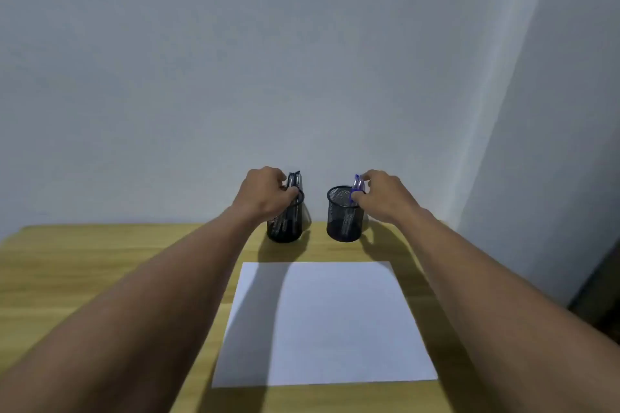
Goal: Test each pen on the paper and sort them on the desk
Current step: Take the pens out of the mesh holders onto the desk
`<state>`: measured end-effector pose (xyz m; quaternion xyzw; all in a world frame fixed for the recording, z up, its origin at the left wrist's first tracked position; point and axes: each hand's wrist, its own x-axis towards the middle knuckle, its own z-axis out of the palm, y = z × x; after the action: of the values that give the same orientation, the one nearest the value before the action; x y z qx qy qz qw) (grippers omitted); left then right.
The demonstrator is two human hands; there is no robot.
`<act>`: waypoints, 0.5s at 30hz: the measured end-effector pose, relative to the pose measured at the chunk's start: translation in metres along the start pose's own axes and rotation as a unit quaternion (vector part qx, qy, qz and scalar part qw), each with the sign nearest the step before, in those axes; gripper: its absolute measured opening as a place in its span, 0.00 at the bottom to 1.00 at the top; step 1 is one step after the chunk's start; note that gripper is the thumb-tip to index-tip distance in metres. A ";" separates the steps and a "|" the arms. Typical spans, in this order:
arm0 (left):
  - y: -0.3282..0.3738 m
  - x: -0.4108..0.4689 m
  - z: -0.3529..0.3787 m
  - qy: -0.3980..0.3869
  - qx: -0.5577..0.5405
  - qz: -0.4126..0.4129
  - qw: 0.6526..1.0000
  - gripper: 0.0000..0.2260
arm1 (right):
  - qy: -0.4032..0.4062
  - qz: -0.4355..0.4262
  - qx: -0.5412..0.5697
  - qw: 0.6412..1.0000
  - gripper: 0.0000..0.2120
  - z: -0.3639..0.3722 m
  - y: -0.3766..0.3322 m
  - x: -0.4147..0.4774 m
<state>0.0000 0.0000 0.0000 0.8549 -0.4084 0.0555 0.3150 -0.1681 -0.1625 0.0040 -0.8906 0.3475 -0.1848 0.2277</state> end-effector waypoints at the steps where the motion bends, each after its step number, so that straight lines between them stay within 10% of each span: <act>1: -0.003 0.006 0.007 0.005 -0.004 -0.001 1.000 0.13 | 0.012 0.005 0.005 1.000 0.18 0.002 0.002 0.004; 15: -0.019 0.053 0.058 0.045 0.046 -0.118 0.991 0.19 | 0.128 0.044 -0.048 0.990 0.12 0.046 0.015 0.055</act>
<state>0.0397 -0.0602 -0.0366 0.9075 -0.2871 0.0749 0.2973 -0.1159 -0.1979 -0.0330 -0.8536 0.4208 -0.2702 0.1459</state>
